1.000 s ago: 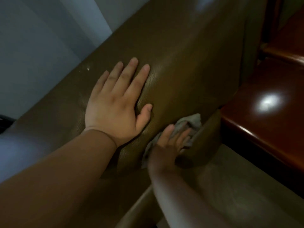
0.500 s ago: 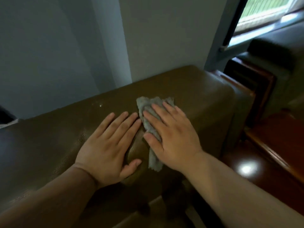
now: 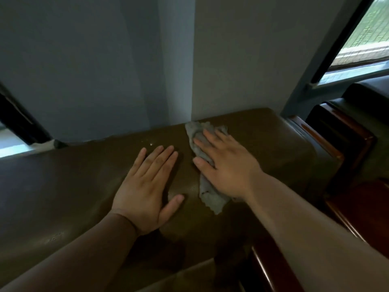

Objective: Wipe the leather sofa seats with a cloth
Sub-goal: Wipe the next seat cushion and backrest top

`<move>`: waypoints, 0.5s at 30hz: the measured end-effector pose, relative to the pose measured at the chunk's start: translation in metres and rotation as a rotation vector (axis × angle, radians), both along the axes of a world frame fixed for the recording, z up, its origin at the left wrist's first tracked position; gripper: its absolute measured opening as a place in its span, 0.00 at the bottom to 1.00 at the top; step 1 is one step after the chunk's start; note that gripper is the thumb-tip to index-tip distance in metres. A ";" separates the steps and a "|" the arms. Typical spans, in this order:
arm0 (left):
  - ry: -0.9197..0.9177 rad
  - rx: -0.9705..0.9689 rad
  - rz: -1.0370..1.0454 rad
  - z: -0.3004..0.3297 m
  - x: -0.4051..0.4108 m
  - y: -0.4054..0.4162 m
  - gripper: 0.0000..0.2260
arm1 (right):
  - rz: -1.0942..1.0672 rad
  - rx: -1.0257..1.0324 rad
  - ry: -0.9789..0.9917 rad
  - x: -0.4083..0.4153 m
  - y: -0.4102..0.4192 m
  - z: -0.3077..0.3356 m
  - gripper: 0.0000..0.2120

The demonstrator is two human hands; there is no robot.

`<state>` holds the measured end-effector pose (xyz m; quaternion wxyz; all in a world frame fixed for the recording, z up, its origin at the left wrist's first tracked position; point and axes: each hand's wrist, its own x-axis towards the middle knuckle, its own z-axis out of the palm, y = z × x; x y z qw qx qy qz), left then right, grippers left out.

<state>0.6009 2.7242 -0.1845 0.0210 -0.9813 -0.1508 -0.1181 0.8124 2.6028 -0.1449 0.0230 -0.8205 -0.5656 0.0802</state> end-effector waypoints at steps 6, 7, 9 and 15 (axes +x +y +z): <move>0.001 -0.003 0.031 -0.004 0.004 0.002 0.39 | -0.380 -0.059 -0.075 0.104 -0.001 0.007 0.35; -0.004 0.000 0.022 -0.006 0.004 0.002 0.39 | -0.447 -0.055 -0.089 0.108 0.003 0.007 0.37; -0.004 0.009 0.006 -0.009 0.005 0.002 0.39 | -0.406 -0.057 -0.079 0.097 0.011 0.004 0.38; -0.016 0.054 -0.009 -0.011 0.004 0.005 0.38 | -0.316 -0.070 0.007 0.132 -0.012 0.023 0.33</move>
